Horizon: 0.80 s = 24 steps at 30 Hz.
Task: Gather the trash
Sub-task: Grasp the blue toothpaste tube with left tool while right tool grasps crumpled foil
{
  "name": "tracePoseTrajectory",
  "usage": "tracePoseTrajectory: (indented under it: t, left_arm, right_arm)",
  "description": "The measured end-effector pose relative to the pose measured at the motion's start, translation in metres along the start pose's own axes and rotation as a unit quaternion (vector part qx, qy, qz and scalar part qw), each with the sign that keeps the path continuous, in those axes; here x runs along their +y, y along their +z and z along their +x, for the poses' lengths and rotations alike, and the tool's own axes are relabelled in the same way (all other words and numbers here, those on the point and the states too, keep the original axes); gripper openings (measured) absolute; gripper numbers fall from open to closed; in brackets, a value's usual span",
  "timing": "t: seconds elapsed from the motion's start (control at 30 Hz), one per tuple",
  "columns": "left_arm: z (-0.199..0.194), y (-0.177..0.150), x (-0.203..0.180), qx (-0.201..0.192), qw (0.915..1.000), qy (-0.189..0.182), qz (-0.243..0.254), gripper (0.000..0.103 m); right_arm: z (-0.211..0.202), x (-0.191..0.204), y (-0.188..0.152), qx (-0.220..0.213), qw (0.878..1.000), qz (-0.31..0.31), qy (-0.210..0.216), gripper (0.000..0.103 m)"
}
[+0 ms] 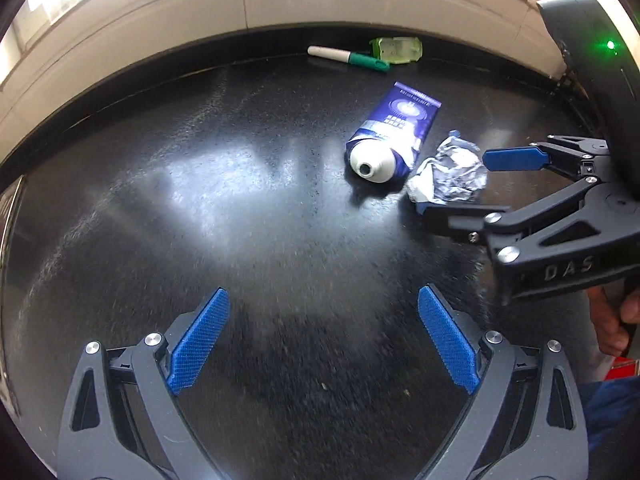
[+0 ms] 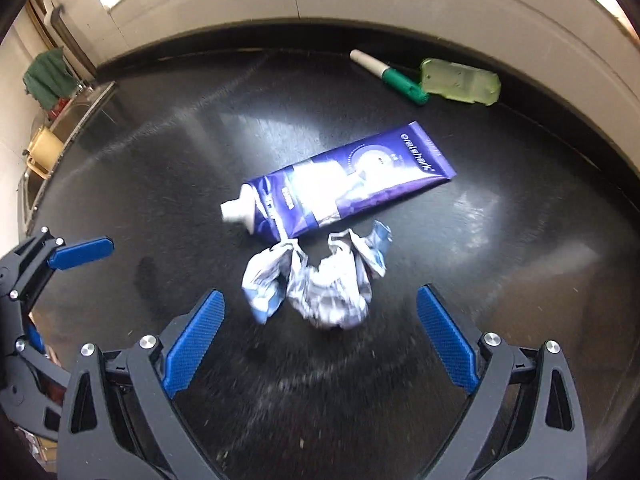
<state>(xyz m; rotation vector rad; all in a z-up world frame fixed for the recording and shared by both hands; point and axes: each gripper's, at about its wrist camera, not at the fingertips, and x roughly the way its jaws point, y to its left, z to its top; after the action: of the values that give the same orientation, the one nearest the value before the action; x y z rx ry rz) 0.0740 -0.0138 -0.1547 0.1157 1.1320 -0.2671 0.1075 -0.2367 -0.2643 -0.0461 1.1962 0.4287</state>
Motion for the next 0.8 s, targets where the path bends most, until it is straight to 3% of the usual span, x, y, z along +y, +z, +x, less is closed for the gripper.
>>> tracePoseTrajectory:
  t: [0.13,0.27,0.3,0.67,0.73,0.77,0.8]
  left_arm:
    - [0.013,0.012,0.002,0.011,0.9998,-0.003,0.014,0.093]
    - [0.029,0.029,-0.002,0.019,0.9994,-0.010,0.028,0.093]
    - [0.032,0.034,-0.004,0.018,0.9992,-0.010,0.033,0.093]
    - [0.067,0.098,-0.048,0.001,0.9911,-0.038,0.127,0.092]
    - [0.069,0.103,-0.058,-0.001,0.9870,-0.043,0.155,0.088]
    - [0.069,0.104,-0.061,-0.001,0.9850,-0.048,0.165,0.080]
    - [0.067,0.107,-0.066,-0.003,0.9832,-0.052,0.175,0.064]
  right_arm:
    - [0.005,-0.003,0.001,-0.010,1.000,-0.012,0.002,0.089]
    - [0.000,-0.013,0.003,-0.015,0.999,-0.029,0.008,0.050]
    - [-0.001,-0.019,0.005,-0.014,0.999,-0.028,0.013,0.047]
    - [-0.016,-0.088,-0.010,0.003,1.000,0.007,0.011,0.046]
    - [-0.018,-0.095,-0.012,0.004,1.000,0.018,0.013,0.046]
    - [-0.019,-0.098,-0.013,0.004,1.000,0.023,0.013,0.046]
    - [-0.020,-0.099,-0.014,0.004,1.000,0.028,0.013,0.046]
